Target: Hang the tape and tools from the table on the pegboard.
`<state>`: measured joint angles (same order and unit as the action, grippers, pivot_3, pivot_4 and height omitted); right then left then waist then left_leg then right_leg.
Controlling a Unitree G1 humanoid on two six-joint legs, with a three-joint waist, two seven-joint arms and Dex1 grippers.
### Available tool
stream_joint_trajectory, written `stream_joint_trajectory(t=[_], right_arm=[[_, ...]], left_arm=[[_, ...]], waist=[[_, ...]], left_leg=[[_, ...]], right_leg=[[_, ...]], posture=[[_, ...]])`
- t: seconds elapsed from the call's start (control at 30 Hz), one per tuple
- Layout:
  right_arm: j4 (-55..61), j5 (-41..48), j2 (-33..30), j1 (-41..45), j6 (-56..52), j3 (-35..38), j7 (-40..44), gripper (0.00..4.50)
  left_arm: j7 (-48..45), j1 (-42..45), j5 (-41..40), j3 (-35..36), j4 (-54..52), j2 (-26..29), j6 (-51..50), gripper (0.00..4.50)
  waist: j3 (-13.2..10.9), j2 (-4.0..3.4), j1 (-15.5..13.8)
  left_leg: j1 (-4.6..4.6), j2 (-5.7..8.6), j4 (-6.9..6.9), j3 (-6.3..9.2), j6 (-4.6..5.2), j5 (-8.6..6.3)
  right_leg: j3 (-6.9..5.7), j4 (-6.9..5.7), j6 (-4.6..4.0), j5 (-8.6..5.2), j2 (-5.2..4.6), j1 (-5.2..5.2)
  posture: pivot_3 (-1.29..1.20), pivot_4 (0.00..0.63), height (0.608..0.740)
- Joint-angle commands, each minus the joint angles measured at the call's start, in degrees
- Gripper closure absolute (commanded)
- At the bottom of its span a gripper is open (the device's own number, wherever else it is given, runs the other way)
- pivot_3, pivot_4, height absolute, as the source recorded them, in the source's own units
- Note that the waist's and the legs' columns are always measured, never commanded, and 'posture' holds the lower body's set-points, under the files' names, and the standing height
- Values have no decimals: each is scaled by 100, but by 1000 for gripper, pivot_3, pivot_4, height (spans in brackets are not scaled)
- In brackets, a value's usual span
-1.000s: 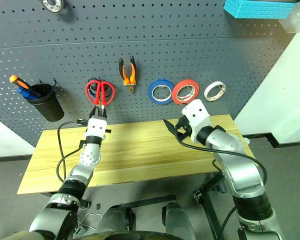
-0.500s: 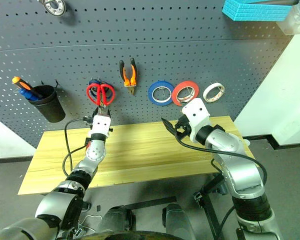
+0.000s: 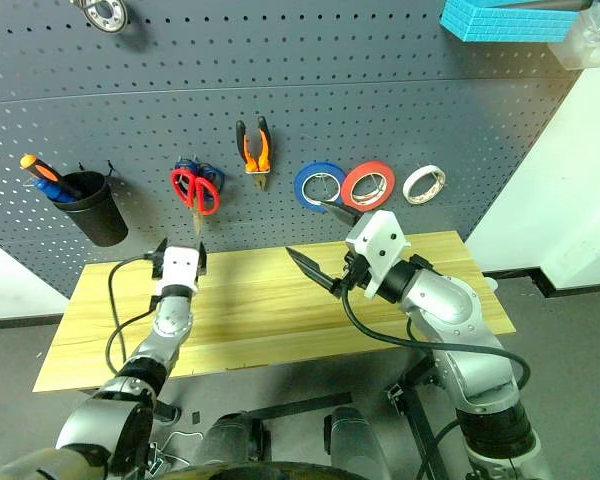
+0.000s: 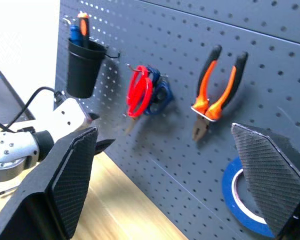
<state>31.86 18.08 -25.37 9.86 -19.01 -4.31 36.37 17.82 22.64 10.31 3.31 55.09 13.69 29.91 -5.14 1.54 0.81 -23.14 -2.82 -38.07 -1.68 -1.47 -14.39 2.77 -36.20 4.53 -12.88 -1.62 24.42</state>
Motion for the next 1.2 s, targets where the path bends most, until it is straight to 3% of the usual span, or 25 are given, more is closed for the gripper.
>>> stream_joint_trajectory(t=[0.03,0.13,0.3,0.6,1.2], right_arm=[[206,178,-74,-34,157,-108,268,0],[182,210,-137,-88,186,-154,398,0],[57,201,-101,33,234,-188,476,0],[67,140,-132,49,194,-186,478,0],[40,27,-163,58,163,-159,381,0]], left_arm=[[-341,-385,-666,578,-710,321,-614,869],[-787,-550,-1240,1035,-953,612,-1787,869],[-1468,29,-1762,1252,-744,748,-3589,869],[-1659,848,-1617,1086,-54,634,-3647,869],[-2320,876,-1409,641,408,468,-4090,869]], waist=[[6,8,3],[8,13,-13],[16,26,-126],[24,37,-119],[25,40,-134]], left_leg=[[1,-1,0,0,0,0],[2,-4,0,0,0,0],[8,0,-2,0,-3,1],[8,-1,2,-1,-6,1],[8,-1,2,-1,-6,1]], right_leg=[[0,-1,-5,-2,0,0],[-1,-2,-18,-8,0,0],[-5,0,-20,-8,-7,-12],[-5,3,-22,-6,-3,-10],[-4,5,-23,-6,-3,-9]], posture=[[48,36,712],[64,40,712],[73,44,712],[44,40,712],[35,40,712]])
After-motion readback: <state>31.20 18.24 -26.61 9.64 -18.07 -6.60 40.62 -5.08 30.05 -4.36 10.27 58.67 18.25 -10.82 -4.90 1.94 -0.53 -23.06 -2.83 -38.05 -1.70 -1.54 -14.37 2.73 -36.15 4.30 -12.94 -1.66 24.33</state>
